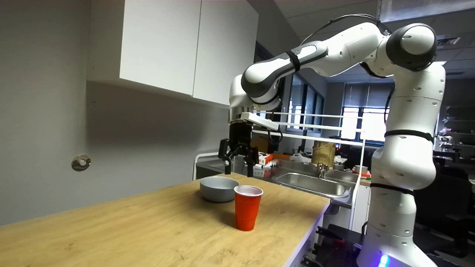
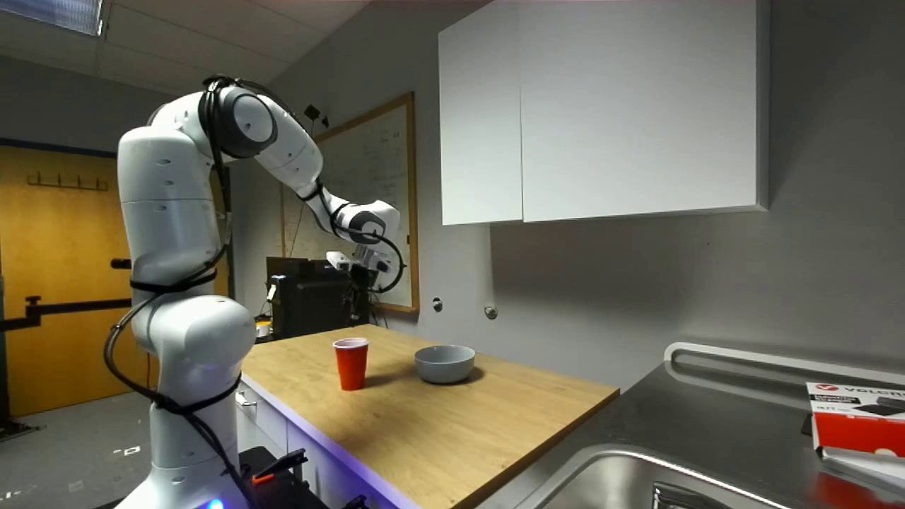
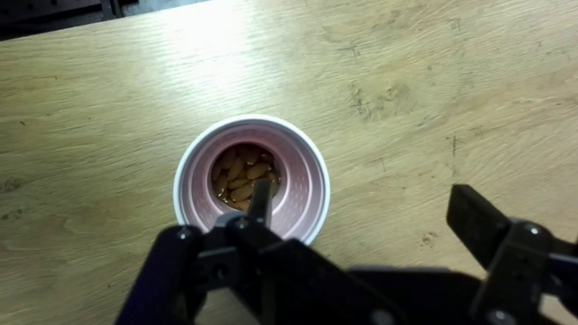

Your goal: Pour the contents of the orange cup into the white bowl

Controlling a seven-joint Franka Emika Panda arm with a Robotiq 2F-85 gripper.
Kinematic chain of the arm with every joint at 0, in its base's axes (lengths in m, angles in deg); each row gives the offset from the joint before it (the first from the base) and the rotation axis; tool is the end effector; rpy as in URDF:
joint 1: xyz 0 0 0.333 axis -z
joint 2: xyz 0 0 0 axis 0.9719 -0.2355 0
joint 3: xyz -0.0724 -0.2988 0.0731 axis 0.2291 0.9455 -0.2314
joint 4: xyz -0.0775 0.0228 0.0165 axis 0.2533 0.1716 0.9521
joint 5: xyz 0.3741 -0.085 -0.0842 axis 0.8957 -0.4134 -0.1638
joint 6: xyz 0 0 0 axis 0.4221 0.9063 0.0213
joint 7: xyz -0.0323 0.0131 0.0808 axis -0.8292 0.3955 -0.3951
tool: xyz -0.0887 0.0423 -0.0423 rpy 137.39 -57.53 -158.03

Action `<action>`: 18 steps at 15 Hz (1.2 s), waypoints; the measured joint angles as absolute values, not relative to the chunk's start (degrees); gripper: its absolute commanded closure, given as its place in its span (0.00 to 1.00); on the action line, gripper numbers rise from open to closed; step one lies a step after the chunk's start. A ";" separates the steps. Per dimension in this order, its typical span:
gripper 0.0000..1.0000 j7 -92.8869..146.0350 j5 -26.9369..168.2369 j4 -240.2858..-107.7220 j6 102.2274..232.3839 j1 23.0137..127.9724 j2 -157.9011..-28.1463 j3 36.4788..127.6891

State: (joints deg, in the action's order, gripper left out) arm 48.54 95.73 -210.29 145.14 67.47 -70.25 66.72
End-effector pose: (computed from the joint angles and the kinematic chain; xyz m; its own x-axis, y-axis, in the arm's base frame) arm 0.4470 0.1928 0.4018 0.9186 -0.2472 -0.3084 -0.3111 -0.9335 -0.1783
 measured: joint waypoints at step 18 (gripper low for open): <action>0.00 31.20 99.13 -209.99 133.27 66.18 -75.10 67.09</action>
State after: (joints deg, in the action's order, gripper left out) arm 31.20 99.13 -209.99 133.27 66.18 -75.10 67.09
